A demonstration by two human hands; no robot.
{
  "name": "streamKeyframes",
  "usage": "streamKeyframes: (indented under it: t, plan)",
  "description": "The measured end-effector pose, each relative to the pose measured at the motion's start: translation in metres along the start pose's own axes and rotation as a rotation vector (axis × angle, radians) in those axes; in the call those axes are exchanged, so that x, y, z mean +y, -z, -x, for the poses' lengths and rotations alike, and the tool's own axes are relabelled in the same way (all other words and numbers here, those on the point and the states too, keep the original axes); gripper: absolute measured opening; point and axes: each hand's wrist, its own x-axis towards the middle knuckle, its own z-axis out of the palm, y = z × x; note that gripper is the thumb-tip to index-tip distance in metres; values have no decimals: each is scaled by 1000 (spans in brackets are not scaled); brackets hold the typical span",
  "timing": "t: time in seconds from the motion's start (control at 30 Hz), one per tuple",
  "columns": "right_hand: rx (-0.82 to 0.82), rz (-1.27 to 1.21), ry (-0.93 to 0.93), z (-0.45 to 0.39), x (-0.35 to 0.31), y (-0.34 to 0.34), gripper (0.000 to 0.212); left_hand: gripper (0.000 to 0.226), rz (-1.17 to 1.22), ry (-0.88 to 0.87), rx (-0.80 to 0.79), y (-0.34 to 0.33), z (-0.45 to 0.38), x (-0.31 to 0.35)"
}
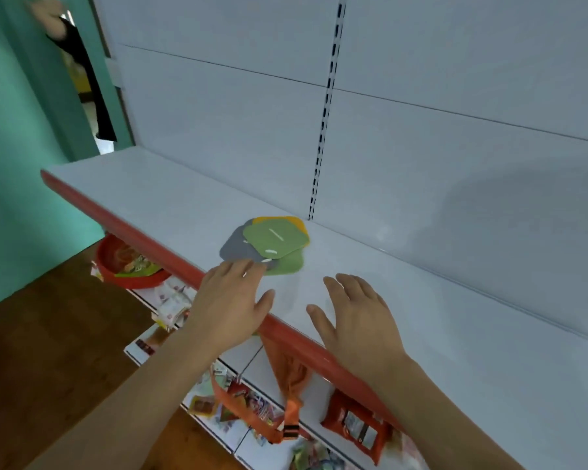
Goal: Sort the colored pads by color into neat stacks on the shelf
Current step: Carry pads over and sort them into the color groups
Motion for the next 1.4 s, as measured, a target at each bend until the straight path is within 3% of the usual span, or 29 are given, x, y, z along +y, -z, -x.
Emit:
streamKeyframes:
  t: [0.37, 0.77, 0.97, 1.1, 1.2, 1.4]
  plan:
    - [-4, 50, -177, -78, -43, -28, 67, 58, 72, -182, -31, -22, -106, -73]
    - [-4, 9, -312, -155, -37, -65, 63, 74, -77, -252, -224, -45, -196, -94]
    - [49, 27, -440, -162, -45, -63, 60, 79, 178, -122, -487, -45, -231, -98]
    - [99, 54, -537, -147, -66, -61, 56, 66, 281, -174, -514, -45, -235, -92]
    - [110, 80, -619, -135, -74, -60, 55, 42, 517, -197, -476, -41, -238, -94]
    - [93, 75, -687, -131, -88, -62, 48, 15, 738, -157, -296, -27, -269, -157]
